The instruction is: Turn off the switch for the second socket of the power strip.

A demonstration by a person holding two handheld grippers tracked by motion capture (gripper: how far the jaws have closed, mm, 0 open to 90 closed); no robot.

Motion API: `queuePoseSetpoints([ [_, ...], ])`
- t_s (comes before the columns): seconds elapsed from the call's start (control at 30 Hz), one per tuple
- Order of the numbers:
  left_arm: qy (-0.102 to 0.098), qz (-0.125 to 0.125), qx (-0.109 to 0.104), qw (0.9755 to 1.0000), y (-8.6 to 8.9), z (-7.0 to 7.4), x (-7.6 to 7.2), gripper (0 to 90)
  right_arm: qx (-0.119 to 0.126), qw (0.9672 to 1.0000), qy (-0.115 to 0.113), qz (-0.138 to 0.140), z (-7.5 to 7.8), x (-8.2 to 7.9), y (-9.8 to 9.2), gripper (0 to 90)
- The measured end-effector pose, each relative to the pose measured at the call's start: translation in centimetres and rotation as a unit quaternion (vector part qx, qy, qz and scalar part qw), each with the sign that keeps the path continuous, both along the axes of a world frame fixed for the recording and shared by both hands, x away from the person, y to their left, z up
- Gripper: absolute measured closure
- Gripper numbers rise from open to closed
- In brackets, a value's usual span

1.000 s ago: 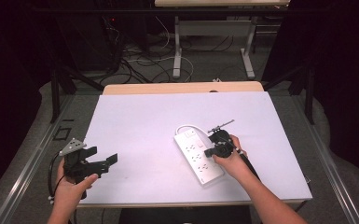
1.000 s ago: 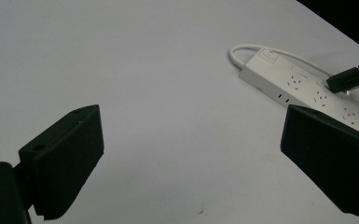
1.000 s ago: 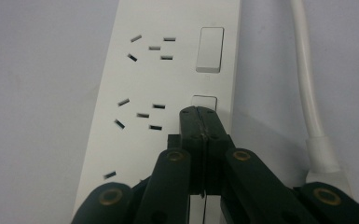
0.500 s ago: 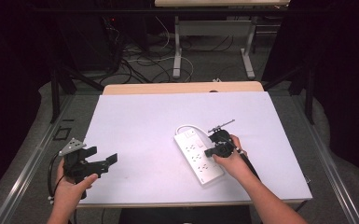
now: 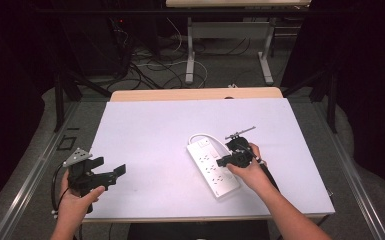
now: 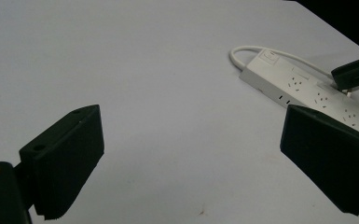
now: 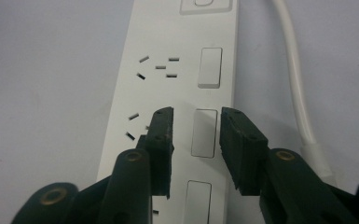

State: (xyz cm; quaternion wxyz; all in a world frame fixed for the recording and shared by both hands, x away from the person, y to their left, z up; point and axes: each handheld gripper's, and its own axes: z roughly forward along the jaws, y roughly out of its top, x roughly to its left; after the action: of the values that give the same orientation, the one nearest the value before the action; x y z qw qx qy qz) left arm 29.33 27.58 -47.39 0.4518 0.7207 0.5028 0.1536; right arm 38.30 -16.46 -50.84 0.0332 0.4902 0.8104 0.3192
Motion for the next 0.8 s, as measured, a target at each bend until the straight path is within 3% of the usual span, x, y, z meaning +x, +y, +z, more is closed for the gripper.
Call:
queuePoseSetpoints([
  [0.1,0.000,-0.001,0.001,1.0000,0.0,0.0,0.0,6.2,-0.003,0.9999,-0.010,0.005,0.2,0.0,0.1,56.5],
  [0.13,0.000,-0.001,0.001,1.0000,0.0,0.0,0.0,6.2,0.006,0.9999,-0.013,0.005,0.2,0.0,0.1,55.7],
  [0.27,0.000,0.000,0.000,1.0000,0.0,0.0,0.0,6.2,-0.006,0.9997,-0.022,0.010,0.4,-0.1,0.2,50.9],
  [0.57,0.000,-0.002,0.002,1.0000,-0.1,-0.1,0.0,6.2,-0.019,0.9983,-0.038,0.040,0.5,-0.3,0.8,48.5],
  [0.73,0.001,-0.002,0.001,1.0000,-0.1,-0.1,0.0,6.2,-0.021,0.9987,-0.030,0.036,0.6,-0.4,1.2,48.5],
  [0.8,0.001,-0.002,0.002,1.0000,-0.1,-0.1,0.0,6.2,-0.024,0.9981,-0.038,0.042,0.6,-0.4,1.1,48.5],
])
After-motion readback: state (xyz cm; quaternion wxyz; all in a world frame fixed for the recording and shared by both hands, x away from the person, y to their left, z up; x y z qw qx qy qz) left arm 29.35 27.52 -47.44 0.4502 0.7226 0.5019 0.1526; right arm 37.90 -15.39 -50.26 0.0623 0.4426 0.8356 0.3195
